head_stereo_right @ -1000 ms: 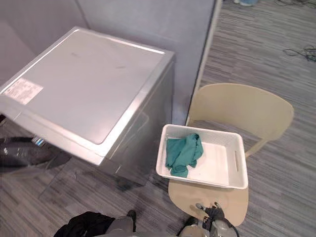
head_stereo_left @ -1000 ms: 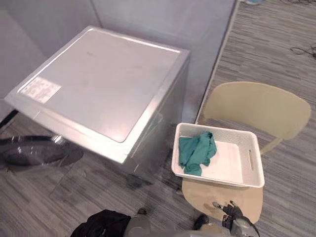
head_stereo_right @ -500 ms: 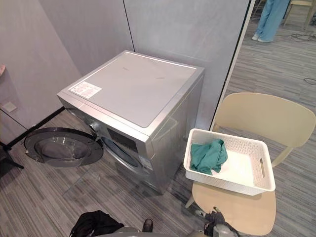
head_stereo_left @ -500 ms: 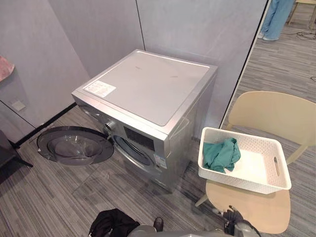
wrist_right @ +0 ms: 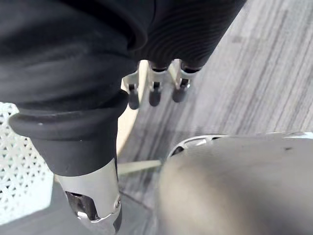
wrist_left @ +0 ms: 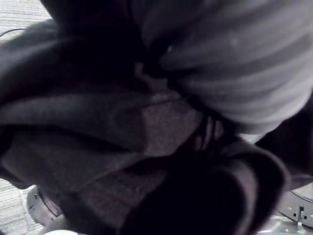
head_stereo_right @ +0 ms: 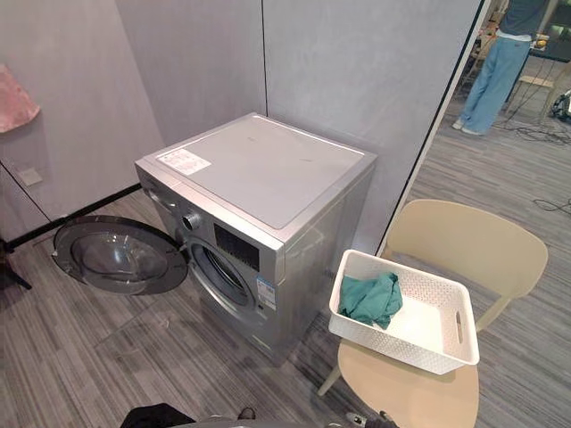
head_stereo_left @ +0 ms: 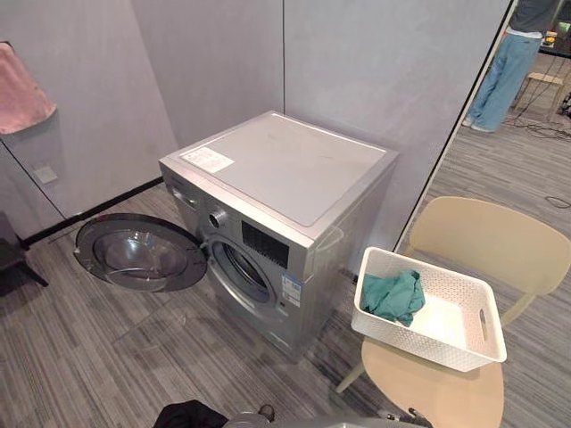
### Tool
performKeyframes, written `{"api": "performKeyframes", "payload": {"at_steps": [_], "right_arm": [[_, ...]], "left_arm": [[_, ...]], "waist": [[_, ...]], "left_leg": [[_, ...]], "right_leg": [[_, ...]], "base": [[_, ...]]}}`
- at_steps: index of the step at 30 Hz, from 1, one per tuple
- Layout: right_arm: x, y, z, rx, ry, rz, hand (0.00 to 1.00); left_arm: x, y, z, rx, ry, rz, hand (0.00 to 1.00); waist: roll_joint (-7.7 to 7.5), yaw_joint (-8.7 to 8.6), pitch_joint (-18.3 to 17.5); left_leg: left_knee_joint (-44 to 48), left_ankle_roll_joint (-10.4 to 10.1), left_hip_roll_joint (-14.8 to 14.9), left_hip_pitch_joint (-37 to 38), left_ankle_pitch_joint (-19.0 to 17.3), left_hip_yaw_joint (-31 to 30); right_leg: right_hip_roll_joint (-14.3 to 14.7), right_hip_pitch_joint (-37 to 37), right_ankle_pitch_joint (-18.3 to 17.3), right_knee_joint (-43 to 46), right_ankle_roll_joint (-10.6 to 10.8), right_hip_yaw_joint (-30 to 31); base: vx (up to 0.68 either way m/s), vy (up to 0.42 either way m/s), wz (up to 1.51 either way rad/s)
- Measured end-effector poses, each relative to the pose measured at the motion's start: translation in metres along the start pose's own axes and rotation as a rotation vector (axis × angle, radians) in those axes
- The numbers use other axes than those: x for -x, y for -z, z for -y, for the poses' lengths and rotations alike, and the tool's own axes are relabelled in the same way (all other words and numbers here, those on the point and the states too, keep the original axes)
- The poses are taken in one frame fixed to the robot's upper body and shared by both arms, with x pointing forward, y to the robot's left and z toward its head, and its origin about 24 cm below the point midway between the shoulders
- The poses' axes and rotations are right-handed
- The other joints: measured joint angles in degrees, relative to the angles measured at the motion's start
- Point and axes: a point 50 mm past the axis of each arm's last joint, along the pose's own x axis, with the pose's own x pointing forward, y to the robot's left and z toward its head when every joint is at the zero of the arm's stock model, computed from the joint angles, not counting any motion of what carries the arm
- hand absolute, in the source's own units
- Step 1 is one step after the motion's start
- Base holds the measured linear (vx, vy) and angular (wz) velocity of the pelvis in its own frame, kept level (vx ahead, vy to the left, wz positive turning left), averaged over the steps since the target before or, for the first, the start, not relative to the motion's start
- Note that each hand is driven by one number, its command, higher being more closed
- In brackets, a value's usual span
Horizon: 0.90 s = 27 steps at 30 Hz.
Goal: Pick up the laundry basket with both hands and put the clothes into the washing machine.
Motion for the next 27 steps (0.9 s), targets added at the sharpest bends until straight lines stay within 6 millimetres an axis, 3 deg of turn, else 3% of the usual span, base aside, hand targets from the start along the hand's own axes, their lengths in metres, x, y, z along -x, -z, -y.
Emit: {"api": "performKeyframes", "payload": {"at_steps": [2, 4, 9, 18, 19, 27], "right_arm": [[0.0, 0.001, 0.001, -0.008, 0.004, -0.007, 0.0], [-0.001, -0.002, -0.005, -0.036, -0.011, -0.007, 0.0], [-0.002, -0.003, -0.017, -0.067, -0.041, -0.013, 0.0], [-0.003, -0.006, -0.017, -0.038, -0.049, -0.017, 0.0], [-0.004, -0.008, -0.018, -0.035, -0.052, -0.016, 0.0], [-0.004, -0.008, -0.016, -0.082, -0.045, -0.019, 0.0]], "left_arm": [[0.0, 0.001, 0.001, -0.022, 0.008, -0.006, 1.0], [-0.001, 0.002, 0.001, -0.051, 0.015, -0.014, 1.0], [-0.003, -0.004, 0.002, -0.11, 0.032, -0.011, 1.0], [-0.007, -0.015, 0.015, -0.118, 0.064, 0.014, 1.0], [-0.006, -0.014, 0.015, -0.136, 0.068, 0.01, 1.0], [-0.007, -0.015, 0.015, -0.135, 0.07, 0.013, 1.0]], "waist": [[1.35, 0.05, -0.32], [1.66, 0.03, -1.05], [1.9, -0.01, -1.53], [2.28, -0.15, -1.44], [2.11, -1.65, -1.01], [2.49, -1.64, -0.96]], "left_leg": [[-0.62, -0.48, 0.69, 0.46, 1.0, 0.17], [-1.56, -0.53, 1.68, 1.21, 1.04, 1.24], [-2.92, -0.42, 2.33, 1.62, 1.42, 3.34], [-4.5, -0.28, 2.23, 3.32, 1.3, 3.46], [-4.9, -0.16, 2.34, 3.43, 1.0, 4.22], [-5.07, 0.03, 2.44, 1.29, -0.19, 3.88]], "right_leg": [[1.44, 1.12, 1.66, -2.67, -0.34, 1.02], [3.49, 2.14, 3.87, -6.73, -0.55, 3.19], [4.77, 2.84, 7.96, -11.96, -0.63, 5.6], [5.08, 4.88, 8.26, -14.39, -0.56, 5.52], [5.25, 5.71, 8.4, -15.87, -0.55, 5.52], [5.67, 4.9, 8.08, -17.51, -0.58, 5.38]], "base": [[0.07, 0.001, -0.12], [0.1, -0.001, -0.37], [0.11, 0.015, -0.28], [0.06, 0.004, -0.01], [0.0, 0.0, 0.0], [0.0, -0.001, 0.02]]}}
